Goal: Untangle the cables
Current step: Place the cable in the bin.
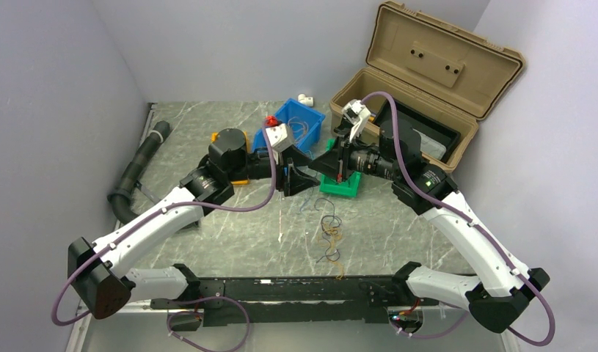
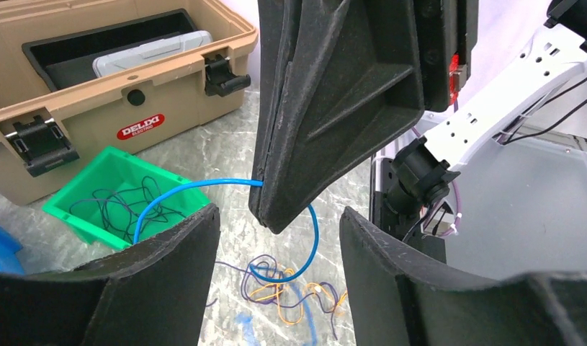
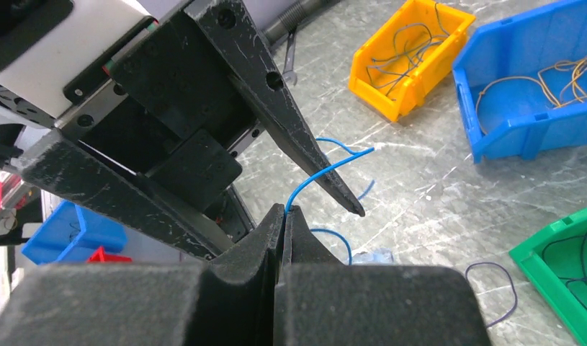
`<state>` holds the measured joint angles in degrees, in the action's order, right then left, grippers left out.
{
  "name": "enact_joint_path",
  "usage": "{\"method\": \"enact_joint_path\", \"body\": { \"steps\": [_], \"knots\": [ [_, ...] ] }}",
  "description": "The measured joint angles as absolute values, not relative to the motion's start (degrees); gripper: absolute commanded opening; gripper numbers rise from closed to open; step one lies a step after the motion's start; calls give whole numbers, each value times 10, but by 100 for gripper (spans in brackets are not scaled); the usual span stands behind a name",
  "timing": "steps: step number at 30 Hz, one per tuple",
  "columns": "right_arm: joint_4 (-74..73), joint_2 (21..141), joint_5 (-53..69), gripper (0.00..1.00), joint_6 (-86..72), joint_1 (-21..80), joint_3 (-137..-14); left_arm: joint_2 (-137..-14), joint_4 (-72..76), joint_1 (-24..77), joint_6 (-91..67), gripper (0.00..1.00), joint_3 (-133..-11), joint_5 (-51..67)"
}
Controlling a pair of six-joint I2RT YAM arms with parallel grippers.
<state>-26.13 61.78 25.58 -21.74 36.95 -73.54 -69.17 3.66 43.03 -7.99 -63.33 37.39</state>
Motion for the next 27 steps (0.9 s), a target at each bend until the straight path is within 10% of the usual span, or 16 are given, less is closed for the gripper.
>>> {"method": "enact_joint_path", "body": {
  "steps": [6, 10, 15, 27],
  "knots": [
    [-251, 618, 256, 0, -228, 369, -736, -697, 41, 431, -68, 43, -627, 357],
    [-251, 618, 256, 6, -233, 369, -736, -704, 43, 432, -61, 0, -622, 342],
    [-252, 618, 242, 52, -242, 369, -736, -715, 36, 434, -54, 0, -622, 315],
    [-272, 556, 104, 77, -256, 365, -703, -697, -31, 406, -58, 0, -588, 171]
  ]
}}
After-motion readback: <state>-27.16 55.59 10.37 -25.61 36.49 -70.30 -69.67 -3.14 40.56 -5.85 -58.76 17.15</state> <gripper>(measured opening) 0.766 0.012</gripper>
